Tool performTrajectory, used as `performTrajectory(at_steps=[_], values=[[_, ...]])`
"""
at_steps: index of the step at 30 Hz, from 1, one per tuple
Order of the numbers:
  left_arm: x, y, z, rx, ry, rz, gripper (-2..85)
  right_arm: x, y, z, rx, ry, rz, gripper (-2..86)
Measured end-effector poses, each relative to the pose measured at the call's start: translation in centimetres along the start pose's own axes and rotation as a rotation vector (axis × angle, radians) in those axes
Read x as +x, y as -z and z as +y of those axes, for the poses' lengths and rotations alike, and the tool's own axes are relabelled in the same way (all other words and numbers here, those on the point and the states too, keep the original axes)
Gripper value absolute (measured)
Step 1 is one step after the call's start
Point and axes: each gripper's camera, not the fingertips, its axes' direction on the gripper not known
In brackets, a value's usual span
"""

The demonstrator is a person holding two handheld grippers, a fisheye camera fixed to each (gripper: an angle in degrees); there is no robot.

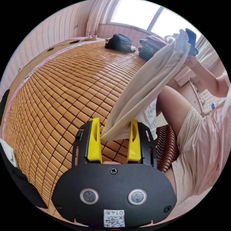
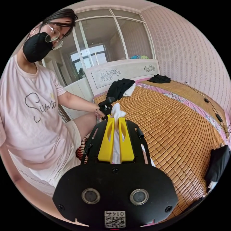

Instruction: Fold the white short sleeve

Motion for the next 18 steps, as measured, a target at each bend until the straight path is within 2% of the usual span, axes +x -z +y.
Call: performTrajectory(at_steps=[4, 7, 12, 18], values=[[-0.1, -0.4, -1.0, 0.000, -0.072, 0.173, 4.7, -1.2, 1.5, 0.6, -0.034, -0.009, 0.027, 2.3], [0.1, 0.5, -1.2, 0.000, -0.061, 0.246, 3.1, -1.4, 3.7, 2.1, 0.016, -0.083, 0.061, 2.3], [2.4, 4.5, -0.8, 0.052, 0.001, 0.240, 1.4, -0.9, 7.7, 5.8, 0.155, -0.294, 0.198, 2.3], [5.8, 12.0, -3.4, 0.226, 0.023, 0.252, 1.3, 0.3, 12.4, 6.6, 0.312, -0.409, 0.306, 2.2]])
